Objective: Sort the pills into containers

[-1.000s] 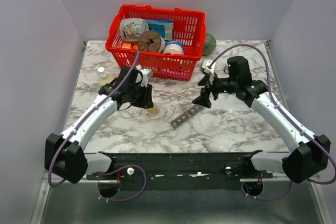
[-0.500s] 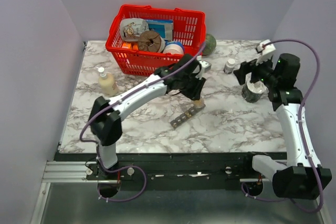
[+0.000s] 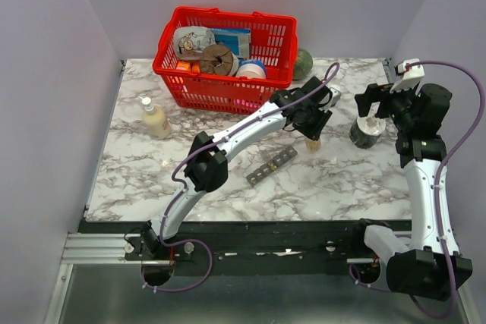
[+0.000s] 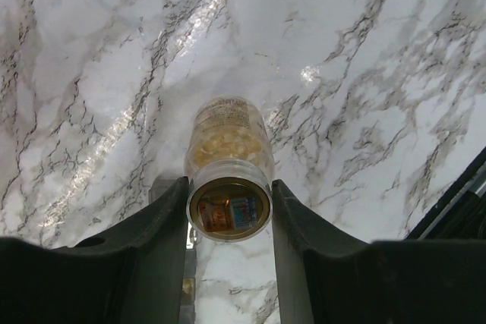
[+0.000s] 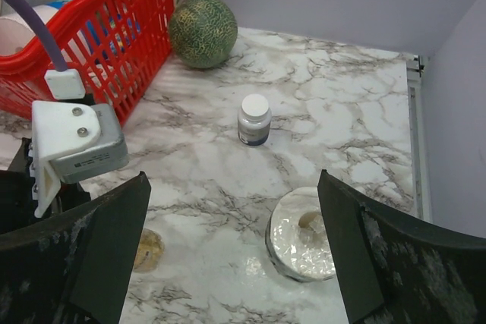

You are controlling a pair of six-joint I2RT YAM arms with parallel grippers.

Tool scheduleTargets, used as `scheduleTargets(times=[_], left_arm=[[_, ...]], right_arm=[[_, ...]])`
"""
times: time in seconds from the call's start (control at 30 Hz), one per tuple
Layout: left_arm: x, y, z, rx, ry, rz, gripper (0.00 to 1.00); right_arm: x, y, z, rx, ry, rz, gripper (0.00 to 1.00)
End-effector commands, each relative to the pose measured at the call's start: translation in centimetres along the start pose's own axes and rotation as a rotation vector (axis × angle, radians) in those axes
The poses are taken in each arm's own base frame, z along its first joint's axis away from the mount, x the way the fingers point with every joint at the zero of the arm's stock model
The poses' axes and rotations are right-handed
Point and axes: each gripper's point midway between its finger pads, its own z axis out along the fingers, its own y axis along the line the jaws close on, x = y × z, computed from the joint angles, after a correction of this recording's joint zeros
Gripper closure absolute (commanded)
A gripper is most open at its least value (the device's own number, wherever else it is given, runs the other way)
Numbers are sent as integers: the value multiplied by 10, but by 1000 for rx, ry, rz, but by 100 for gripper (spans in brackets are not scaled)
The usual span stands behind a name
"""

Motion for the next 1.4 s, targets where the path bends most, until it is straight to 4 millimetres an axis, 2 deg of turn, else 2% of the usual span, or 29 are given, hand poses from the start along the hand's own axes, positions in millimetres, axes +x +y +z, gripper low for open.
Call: scheduleTargets(times=[0.0,0.2,0.3,0.43,0.47,0.67,0.77,0.97,1.03,1.07,1.1,1.13,1.17,1.2,1.23,1.27,1.3,1.33,1.37], left_arm=[[12,9,15,-46,37,-15,100],[20,12,29,-83,49,4,99],[24,13,36,-94,61,5,93],[26,12,42,-97,64,7,76],[24,11,41,-97,58,9,62],[10,5,32,-96,15,19,35],[3,3,27,-91,-8,17,27],[-16,-4,9,-76,-72,19,21],[-27,-8,-6,-63,-109,21,21],[-25,-7,-5,-62,-113,21,19],[-36,-12,-26,-50,-160,26,18],[-40,-13,-35,-51,-184,29,18],[-30,-7,-30,-60,-182,32,16],[-44,-12,-61,-55,-252,46,16],[-43,-10,-70,-61,-272,53,16],[-52,-3,-81,-103,-337,53,15],[-38,3,-99,-123,-346,55,15],[-34,8,-107,-140,-367,71,15],[-39,13,-119,-163,-426,80,14]], right_arm=[[-3,1,1,-12,-25,20,0],[1,5,4,-39,-16,29,0],[3,6,5,-49,-14,32,0],[3,8,5,-58,-15,32,0],[3,9,5,-61,-15,32,0],[4,12,5,-84,-14,25,0],[5,14,5,-100,-13,20,0],[7,22,5,-149,-12,3,0],[9,25,4,-166,-11,-9,0],[9,26,3,-174,-16,-31,0],[10,30,2,-198,-19,-42,0],[9,32,1,-213,-24,-55,0],[12,34,0,-227,-22,-76,0],[10,41,-2,-269,-33,-90,0],[10,46,-4,-296,-37,-101,0],[11,50,-5,-324,-39,-119,0],[12,59,-8,-378,-46,-121,0],[12,64,-9,-413,-52,-126,0],[15,69,-10,-448,-49,-137,0]])
